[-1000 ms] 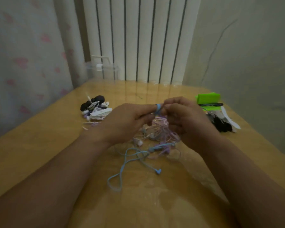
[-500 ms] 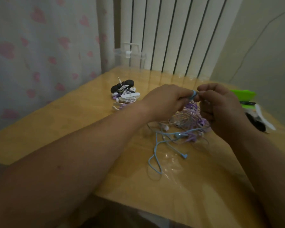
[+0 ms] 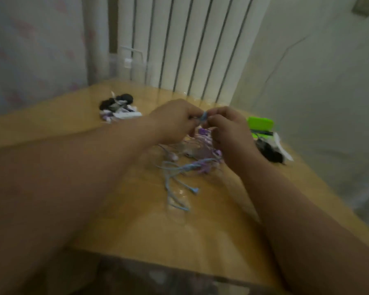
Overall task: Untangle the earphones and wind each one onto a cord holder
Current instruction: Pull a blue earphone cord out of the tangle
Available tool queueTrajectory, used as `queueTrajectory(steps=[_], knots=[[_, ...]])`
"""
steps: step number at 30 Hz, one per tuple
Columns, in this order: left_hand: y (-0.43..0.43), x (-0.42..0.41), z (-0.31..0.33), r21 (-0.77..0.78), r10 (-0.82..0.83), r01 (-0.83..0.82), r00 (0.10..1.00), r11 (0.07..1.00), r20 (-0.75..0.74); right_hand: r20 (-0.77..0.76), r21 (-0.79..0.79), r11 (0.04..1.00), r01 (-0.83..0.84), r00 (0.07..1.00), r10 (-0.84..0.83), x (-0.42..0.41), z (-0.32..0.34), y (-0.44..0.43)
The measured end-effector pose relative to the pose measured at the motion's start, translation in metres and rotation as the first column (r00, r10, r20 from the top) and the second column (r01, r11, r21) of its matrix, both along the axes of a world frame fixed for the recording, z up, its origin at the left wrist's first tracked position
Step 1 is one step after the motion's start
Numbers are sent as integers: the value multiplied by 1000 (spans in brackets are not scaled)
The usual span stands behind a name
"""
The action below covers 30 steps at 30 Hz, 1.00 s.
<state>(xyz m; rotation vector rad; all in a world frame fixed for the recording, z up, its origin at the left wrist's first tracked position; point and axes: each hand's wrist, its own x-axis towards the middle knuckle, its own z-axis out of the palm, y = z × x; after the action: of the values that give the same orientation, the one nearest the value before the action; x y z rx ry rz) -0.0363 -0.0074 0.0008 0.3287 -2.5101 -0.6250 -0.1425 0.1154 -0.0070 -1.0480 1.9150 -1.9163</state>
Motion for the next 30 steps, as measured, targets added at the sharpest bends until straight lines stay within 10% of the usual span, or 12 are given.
queueTrajectory(steps=[21, 30], knots=[[7, 16, -2, 164, -129, 114, 988, 980, 82, 8, -10, 995, -104, 995, 104, -14, 19, 20], [12, 34, 0, 663, -439, 373, 896, 649, -75, 257, -94, 950, -297, 915, 311, -16, 9, 21]])
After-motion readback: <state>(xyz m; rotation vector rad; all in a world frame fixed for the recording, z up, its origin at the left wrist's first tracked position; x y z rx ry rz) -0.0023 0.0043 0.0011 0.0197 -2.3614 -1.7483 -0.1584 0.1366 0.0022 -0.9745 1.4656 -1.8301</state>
